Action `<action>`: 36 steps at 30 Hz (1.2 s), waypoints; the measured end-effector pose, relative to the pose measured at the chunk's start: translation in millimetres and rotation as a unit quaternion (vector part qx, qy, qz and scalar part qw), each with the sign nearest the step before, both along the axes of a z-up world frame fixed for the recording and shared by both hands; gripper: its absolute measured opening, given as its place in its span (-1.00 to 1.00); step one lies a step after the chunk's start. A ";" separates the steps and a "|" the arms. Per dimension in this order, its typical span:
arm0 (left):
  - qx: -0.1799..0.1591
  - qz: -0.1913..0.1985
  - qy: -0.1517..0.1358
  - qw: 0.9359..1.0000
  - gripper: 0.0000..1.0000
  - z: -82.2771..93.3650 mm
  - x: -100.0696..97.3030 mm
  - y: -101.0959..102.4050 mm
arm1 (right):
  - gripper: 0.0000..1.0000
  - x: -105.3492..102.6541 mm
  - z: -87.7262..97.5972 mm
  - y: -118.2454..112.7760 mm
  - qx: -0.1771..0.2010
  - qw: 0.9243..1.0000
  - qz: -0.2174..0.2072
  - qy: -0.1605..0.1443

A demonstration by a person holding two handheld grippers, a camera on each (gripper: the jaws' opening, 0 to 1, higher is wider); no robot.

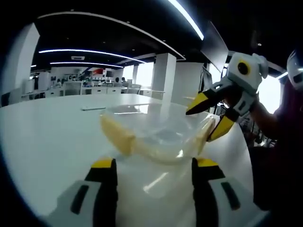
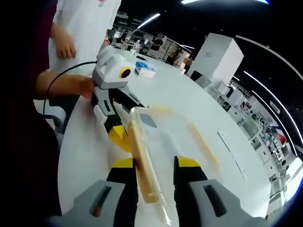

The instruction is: Snap each plastic latch of the storage box into its locked position after aligning the lid with the box until every specified latch is closed and the lid sits flush.

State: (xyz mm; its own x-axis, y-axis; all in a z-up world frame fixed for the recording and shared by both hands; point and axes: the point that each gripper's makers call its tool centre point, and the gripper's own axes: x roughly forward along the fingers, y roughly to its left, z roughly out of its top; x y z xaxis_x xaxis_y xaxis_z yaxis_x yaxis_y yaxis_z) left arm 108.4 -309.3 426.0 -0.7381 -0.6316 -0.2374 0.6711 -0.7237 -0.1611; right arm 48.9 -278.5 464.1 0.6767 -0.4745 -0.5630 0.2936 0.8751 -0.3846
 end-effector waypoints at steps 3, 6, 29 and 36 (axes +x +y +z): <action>0.000 0.000 -0.001 1.000 0.26 -0.7 0.5 -0.5 | -0.51 -0.1 0.1 -0.1 0.000 1.000 -0.001 0.002; -0.001 0.000 -0.003 1.000 0.26 -1.2 0.7 -0.5 | -0.53 -0.9 0.8 -0.8 -0.002 1.000 -0.002 0.001; -0.002 0.000 -0.010 1.000 0.23 -1.1 -0.4 0.6 | -0.66 2.9 2.5 5.3 -0.026 1.000 0.000 -0.015; -0.002 -0.001 -0.014 1.000 0.21 -1.0 -0.6 1.3 | -0.66 3.2 2.4 5.6 -0.028 0.999 -0.005 -0.025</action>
State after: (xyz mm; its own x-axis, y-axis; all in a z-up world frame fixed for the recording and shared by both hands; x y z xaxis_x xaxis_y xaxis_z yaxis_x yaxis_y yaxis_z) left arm 107.8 -308.0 425.0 -0.7331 -0.6303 -0.2557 0.6731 -0.7262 -0.1399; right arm 52.1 -272.9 466.5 0.6978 -0.5112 -0.5018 0.3222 0.8496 -0.4176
